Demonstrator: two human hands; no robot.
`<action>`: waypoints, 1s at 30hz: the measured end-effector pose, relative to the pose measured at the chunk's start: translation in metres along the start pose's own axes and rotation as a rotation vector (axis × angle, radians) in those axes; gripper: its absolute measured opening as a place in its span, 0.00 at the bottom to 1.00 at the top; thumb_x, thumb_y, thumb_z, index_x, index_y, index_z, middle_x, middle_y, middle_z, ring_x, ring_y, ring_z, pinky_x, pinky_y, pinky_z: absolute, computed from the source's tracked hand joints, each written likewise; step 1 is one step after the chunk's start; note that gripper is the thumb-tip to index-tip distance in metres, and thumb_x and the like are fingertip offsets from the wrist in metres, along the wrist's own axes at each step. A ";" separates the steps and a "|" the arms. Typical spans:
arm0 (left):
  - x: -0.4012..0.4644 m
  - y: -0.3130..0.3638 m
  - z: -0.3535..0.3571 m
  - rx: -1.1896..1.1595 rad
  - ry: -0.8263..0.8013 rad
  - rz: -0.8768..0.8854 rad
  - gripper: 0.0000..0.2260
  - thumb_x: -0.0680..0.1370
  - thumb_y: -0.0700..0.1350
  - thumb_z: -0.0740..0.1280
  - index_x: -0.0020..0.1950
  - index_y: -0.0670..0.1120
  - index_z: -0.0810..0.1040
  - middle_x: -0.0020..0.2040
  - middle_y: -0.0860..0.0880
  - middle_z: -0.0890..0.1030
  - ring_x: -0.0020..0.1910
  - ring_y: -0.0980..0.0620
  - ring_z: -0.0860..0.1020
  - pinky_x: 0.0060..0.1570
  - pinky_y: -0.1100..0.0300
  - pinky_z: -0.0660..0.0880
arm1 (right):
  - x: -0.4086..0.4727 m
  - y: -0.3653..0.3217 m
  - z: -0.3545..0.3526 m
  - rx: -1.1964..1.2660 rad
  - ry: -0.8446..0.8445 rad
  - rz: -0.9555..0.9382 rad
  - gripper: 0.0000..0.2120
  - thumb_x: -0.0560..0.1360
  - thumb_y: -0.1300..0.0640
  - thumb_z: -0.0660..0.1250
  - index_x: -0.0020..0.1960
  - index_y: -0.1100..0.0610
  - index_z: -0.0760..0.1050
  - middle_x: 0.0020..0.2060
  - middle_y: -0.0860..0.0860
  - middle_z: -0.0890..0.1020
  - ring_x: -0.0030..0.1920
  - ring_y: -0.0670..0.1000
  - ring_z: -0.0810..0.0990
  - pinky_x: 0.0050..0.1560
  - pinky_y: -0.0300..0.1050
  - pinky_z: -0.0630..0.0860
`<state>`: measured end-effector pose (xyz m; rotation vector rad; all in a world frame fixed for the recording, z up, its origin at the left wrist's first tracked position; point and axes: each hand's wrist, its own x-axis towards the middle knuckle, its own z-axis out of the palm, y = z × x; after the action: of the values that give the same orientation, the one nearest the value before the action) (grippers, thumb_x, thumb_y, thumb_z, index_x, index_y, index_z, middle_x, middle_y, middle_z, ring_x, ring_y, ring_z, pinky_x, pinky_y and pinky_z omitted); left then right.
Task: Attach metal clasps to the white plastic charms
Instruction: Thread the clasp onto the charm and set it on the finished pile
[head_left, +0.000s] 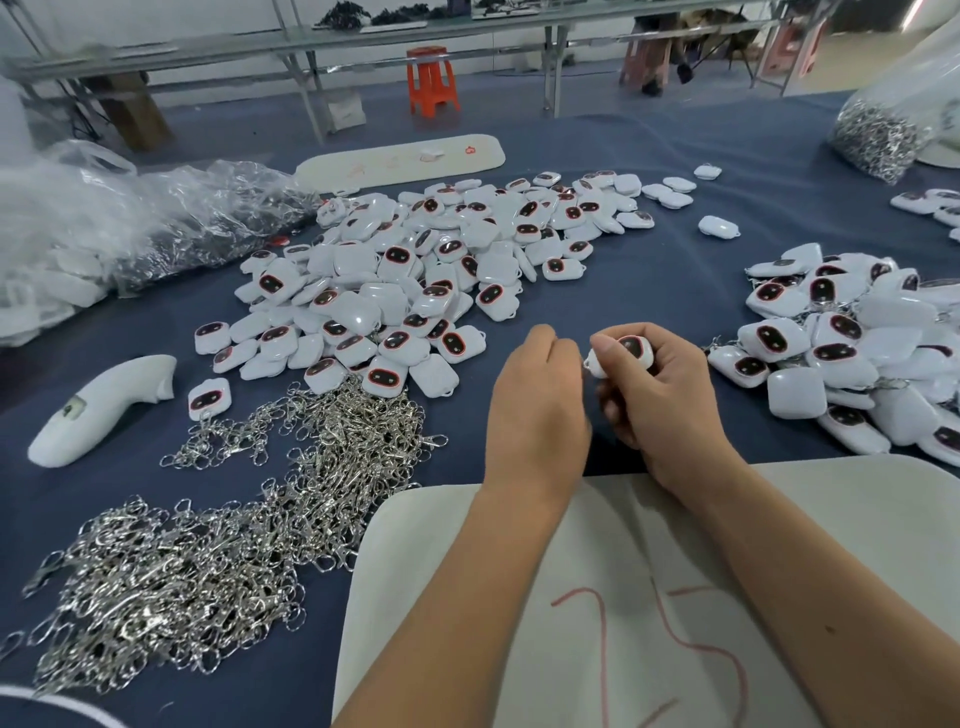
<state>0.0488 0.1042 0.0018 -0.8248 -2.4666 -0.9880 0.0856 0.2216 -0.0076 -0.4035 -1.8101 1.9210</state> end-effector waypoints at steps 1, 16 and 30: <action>-0.001 -0.002 0.001 -0.144 0.047 -0.087 0.05 0.79 0.34 0.65 0.44 0.41 0.78 0.44 0.45 0.77 0.41 0.47 0.73 0.41 0.54 0.68 | 0.000 -0.001 0.000 0.023 -0.019 -0.005 0.06 0.82 0.56 0.69 0.47 0.53 0.81 0.29 0.51 0.78 0.24 0.48 0.72 0.21 0.36 0.64; 0.004 -0.011 -0.004 -0.374 0.104 -0.216 0.04 0.80 0.36 0.68 0.46 0.41 0.80 0.44 0.47 0.81 0.44 0.48 0.78 0.47 0.56 0.73 | 0.003 0.001 -0.003 0.206 -0.183 -0.040 0.04 0.83 0.58 0.67 0.54 0.59 0.75 0.33 0.55 0.80 0.28 0.51 0.75 0.22 0.39 0.67; 0.004 -0.015 0.000 -0.398 0.027 -0.176 0.06 0.80 0.36 0.67 0.45 0.45 0.77 0.39 0.53 0.81 0.41 0.53 0.80 0.45 0.60 0.75 | 0.008 0.008 -0.001 0.134 0.007 -0.023 0.05 0.84 0.58 0.67 0.59 0.56 0.79 0.31 0.52 0.81 0.27 0.48 0.75 0.22 0.39 0.67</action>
<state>0.0365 0.0967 -0.0035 -0.7074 -2.3843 -1.5775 0.0783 0.2260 -0.0152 -0.3417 -1.6627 2.0087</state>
